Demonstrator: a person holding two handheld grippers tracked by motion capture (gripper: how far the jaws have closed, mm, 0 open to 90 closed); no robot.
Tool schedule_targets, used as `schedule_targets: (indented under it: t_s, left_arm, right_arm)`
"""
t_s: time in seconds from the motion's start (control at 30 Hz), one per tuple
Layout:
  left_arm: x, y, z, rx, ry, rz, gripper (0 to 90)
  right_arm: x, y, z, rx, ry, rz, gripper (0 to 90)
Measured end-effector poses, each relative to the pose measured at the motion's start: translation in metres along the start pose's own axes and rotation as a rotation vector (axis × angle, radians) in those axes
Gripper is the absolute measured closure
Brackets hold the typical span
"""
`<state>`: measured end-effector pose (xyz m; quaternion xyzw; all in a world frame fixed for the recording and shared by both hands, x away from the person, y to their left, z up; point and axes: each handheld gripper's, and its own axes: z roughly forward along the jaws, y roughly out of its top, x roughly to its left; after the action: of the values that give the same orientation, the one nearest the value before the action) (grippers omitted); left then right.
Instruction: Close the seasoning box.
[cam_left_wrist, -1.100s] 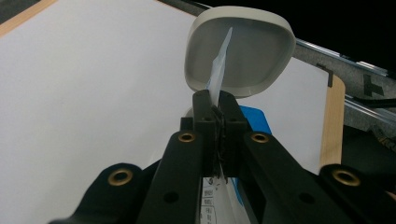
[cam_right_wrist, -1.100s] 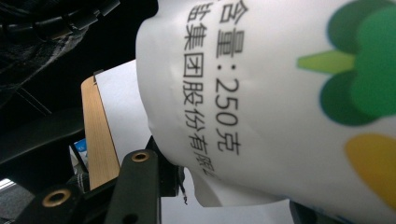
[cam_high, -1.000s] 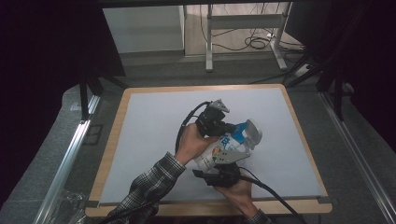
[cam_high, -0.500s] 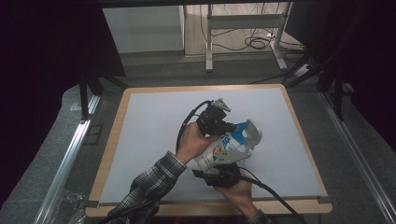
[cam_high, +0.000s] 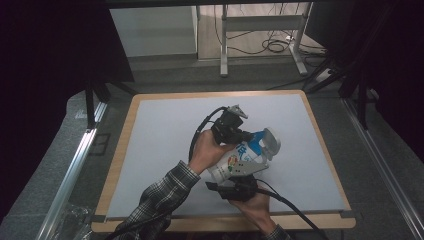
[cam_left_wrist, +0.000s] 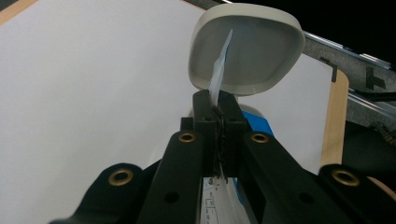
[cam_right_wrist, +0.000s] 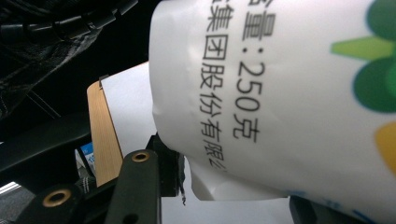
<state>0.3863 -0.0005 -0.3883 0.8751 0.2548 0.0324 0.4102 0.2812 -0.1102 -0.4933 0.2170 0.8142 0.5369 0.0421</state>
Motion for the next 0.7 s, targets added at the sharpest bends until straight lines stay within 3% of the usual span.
schedule_targets:
  t_s: [0.7]
  left_arm:
    - [-0.0008, 0.0033, -0.0006, 0.012, 0.014, -0.001, 88.9]
  right_arm:
    - [0.0008, 0.0008, 0.0002, -0.011, 0.004, 0.006, 58.6]
